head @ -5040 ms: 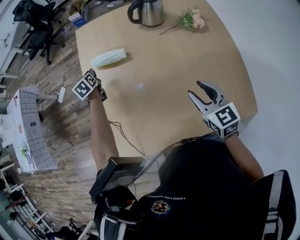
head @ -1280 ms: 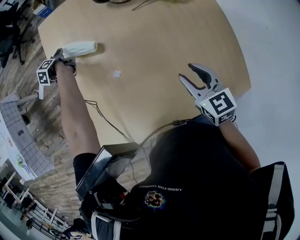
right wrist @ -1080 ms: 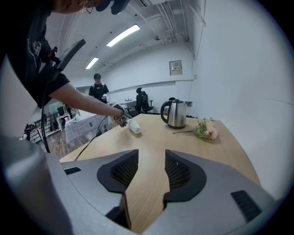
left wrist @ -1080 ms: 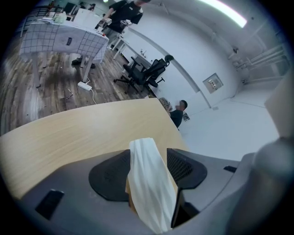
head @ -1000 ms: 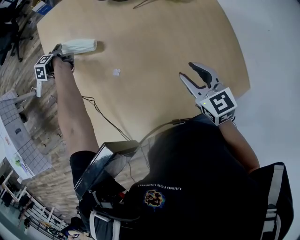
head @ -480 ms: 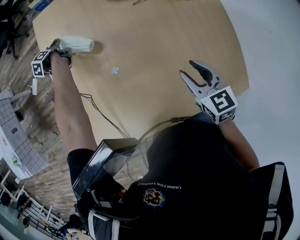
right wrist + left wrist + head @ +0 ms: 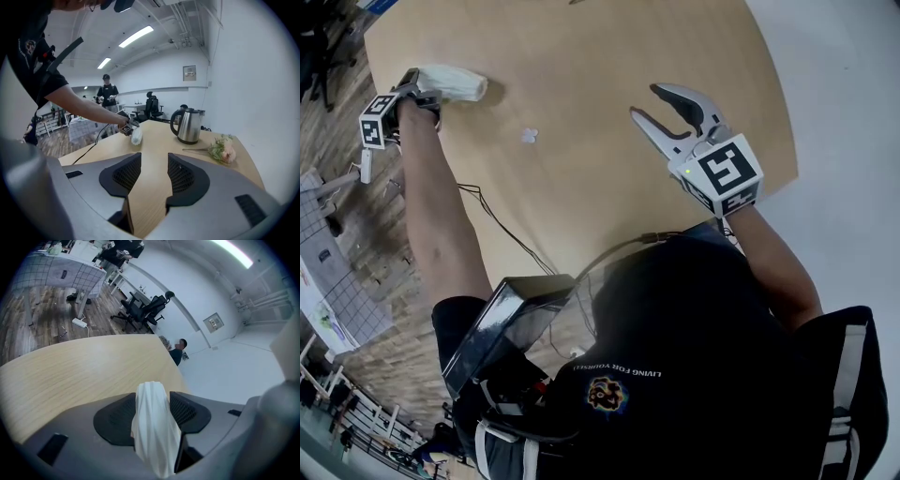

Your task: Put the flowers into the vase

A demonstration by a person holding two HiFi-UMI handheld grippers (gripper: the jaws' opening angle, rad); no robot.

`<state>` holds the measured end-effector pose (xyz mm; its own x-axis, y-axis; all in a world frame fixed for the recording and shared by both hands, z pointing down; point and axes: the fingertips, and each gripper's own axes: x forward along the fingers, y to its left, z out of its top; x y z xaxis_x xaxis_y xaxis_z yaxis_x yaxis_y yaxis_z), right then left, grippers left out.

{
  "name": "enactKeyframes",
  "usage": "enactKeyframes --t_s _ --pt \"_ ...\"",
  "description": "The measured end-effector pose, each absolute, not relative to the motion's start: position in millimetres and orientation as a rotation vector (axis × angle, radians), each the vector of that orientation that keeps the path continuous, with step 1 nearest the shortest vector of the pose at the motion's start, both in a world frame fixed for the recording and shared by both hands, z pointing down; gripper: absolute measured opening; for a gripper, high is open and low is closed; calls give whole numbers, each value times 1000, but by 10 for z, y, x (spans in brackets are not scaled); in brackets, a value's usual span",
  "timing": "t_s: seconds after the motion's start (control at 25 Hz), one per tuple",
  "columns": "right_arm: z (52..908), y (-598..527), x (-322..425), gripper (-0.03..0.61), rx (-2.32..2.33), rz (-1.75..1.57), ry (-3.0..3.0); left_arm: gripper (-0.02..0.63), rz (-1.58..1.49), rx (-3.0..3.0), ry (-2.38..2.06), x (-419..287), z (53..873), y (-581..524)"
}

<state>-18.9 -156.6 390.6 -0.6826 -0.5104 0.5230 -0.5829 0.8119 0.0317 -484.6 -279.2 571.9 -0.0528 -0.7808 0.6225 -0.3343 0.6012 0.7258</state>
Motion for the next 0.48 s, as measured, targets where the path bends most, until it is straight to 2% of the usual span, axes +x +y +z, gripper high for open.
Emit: enactKeyframes --t_s 0.48 --pt "4028 -2283 -1503 163 576 6 -2507 227 -469 961 -1615 -4805 5728 -2767"
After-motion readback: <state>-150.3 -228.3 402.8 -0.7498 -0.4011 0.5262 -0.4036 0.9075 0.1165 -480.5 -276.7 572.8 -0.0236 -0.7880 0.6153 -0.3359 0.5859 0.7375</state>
